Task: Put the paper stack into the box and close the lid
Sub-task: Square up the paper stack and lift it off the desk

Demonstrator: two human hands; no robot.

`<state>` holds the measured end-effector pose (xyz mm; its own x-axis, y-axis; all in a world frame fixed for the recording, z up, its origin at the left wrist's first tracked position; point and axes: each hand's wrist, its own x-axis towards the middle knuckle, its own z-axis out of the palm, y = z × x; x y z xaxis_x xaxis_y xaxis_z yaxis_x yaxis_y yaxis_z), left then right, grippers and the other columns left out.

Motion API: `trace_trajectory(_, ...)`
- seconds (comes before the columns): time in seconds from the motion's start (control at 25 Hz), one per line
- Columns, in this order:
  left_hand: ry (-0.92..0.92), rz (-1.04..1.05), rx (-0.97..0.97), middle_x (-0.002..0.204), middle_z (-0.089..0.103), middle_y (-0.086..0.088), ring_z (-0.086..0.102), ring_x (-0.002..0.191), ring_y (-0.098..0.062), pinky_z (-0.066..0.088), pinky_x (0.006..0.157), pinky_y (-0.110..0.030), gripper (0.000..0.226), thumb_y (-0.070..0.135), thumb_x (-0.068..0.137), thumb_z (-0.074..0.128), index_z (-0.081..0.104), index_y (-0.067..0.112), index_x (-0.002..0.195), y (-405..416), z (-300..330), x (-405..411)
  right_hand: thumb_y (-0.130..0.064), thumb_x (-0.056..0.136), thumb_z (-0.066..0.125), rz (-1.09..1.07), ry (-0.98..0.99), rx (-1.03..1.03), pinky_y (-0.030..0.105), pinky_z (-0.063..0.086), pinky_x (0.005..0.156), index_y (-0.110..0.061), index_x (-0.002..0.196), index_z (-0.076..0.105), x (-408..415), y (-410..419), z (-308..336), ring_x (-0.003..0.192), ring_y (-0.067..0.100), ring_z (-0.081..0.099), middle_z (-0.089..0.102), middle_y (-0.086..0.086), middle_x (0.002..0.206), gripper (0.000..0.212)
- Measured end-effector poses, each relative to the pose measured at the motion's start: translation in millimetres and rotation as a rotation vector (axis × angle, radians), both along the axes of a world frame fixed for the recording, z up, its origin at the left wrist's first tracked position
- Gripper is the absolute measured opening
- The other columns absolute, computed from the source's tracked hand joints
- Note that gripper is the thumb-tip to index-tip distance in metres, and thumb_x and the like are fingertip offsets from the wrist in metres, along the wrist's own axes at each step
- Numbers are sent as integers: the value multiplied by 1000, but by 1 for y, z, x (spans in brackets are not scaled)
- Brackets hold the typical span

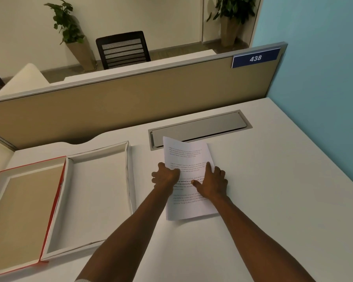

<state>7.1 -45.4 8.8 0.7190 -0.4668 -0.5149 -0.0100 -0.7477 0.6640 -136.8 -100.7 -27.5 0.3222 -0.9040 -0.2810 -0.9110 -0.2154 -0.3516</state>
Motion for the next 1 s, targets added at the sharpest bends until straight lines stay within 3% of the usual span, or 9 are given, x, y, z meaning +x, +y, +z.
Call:
trace_trajectory(0.2,150,-2,-99,102,61,-1,64,81,-21,55,72,-37,49,37,84,72,43,20,121,-1,5,8,-67,80,62,-1,14,-17,47,41,105,-19,154,15,0,-7,0,136,33,35,35,15,150,100)
trace_trajectory(0.32,206,-1,-123,101,59,2,61,80,-19,53,74,-39,52,41,82,73,41,25,118,5,4,12,-69,79,62,6,27,-19,47,41,105,-20,154,15,3,-5,-1,137,33,35,35,14,151,100)
trace_trajectory(0.44,257,33,-177,113,60,-2,62,86,-21,54,77,-42,52,39,83,74,40,27,120,9,-3,16,-69,79,61,-3,17,-21,46,41,105,-21,154,16,5,-5,-4,137,32,35,35,14,151,100)
trace_trajectory(0.6,222,122,-220,112,60,-4,64,78,-19,53,62,-32,53,32,87,72,37,30,127,9,-1,17,-70,78,61,-1,9,-20,47,41,105,-22,153,17,6,-7,-4,137,32,35,34,13,152,100)
trace_trajectory(0.68,249,181,-202,111,61,-6,65,78,-21,56,67,-36,54,29,87,73,37,24,128,8,0,22,-70,78,61,3,12,-10,47,41,105,-22,154,16,7,-7,-4,137,32,35,34,13,152,100)
trace_trajectory(0.76,273,186,-169,109,66,-10,67,76,-24,58,77,-45,44,27,89,71,49,10,122,6,0,25,-69,78,62,1,13,1,47,41,105,-22,154,16,8,-7,-2,137,32,35,34,13,152,100)
trace_trajectory(0.84,188,148,-188,107,71,-10,70,79,-26,60,84,-47,31,29,93,67,60,11,117,3,2,20,-68,77,65,-3,-7,-3,48,41,105,-22,153,17,7,-9,2,137,32,35,34,13,152,101)
trace_trajectory(0.92,90,121,-257,111,72,-9,72,86,-30,60,88,-49,29,32,93,65,61,16,117,7,10,7,-67,73,71,-38,-108,29,50,42,104,-22,152,18,2,-15,7,135,33,38,37,14,149,105)
trace_trajectory(1.0,59,69,-362,116,72,-7,73,90,-32,60,87,-53,31,31,93,65,61,19,121,17,17,-2,-68,72,72,-203,-347,142,50,44,105,-21,154,18,-11,-27,13,133,36,43,42,15,147,109)
